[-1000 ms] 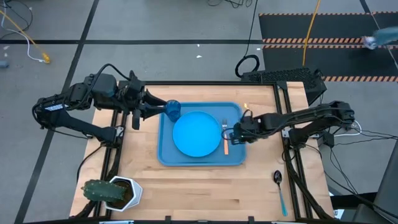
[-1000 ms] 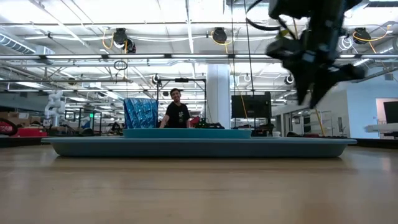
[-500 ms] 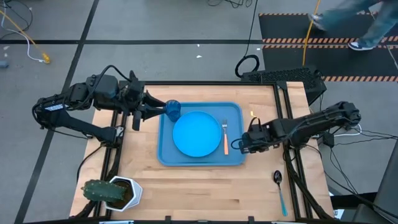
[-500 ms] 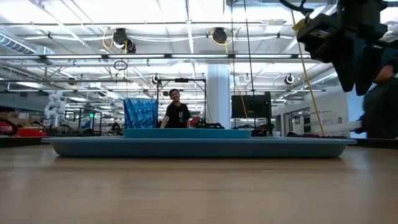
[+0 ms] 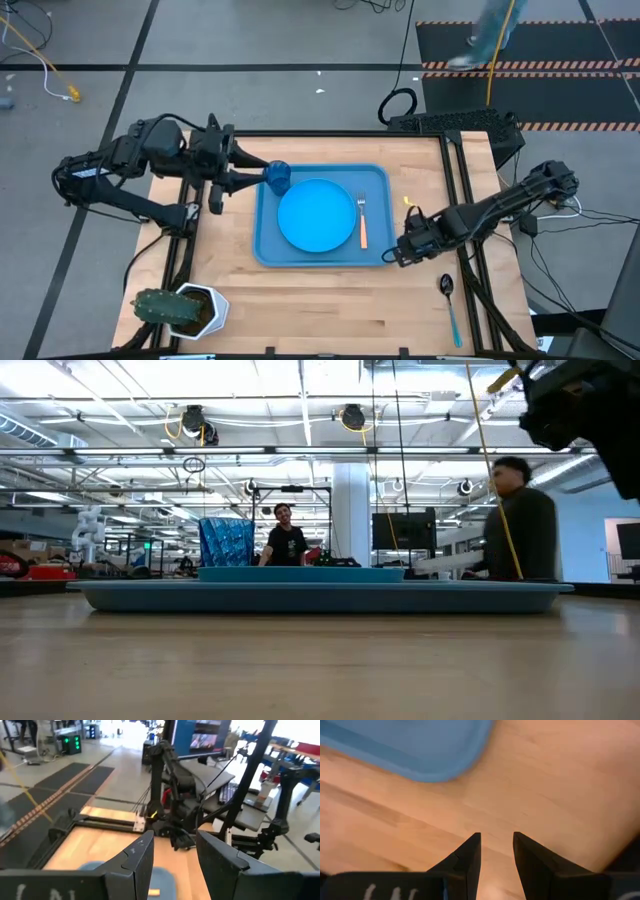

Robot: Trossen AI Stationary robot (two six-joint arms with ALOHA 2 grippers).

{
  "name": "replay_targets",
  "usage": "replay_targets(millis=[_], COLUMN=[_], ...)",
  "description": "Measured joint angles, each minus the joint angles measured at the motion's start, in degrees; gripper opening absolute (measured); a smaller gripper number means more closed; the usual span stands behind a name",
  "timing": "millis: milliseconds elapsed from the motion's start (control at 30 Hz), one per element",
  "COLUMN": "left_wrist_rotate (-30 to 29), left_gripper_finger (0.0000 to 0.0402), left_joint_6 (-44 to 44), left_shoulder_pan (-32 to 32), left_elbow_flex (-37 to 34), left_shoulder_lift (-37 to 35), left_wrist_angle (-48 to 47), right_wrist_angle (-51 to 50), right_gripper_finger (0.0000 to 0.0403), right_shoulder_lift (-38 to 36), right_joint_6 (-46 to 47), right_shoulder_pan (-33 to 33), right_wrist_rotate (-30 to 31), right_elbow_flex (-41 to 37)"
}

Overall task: Pick and place plate/cup/fork/spoon on tray
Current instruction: Put the blue spoon on the blue serving tray to the right of the orange fork

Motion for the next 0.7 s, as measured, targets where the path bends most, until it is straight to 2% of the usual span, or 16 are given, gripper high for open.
replay_targets(millis=[267,500,700], left_wrist_rotate=[-0.02,-0.02,-0.12], left_gripper_finger=[0.015,0.015,0.0149], left_joint_6=[-0.82,-15.76,-20.74], left_shoulder_pan=[-0.4,-0.4,-1.97], left_elbow_flex=[-0.02,-0.02,-0.02], left_shoulder_lift=[0.0,0.0,0.06], left_wrist_angle=[4.6,10.78,9.09], right_wrist_angle=[-1.45,-0.36,0.27], right_gripper_finger=[0.0107,0.0107,0.0107], right_shoulder_lift=[0.02,0.02,0.28], right_joint_6=[10.89,16.17,22.47], right_shoulder_pan=[8.6,17.16,23.82], right_wrist_rotate=[-0.21,-2.21,-3.07], right_elbow_flex=[0.0,0.0,0.0])
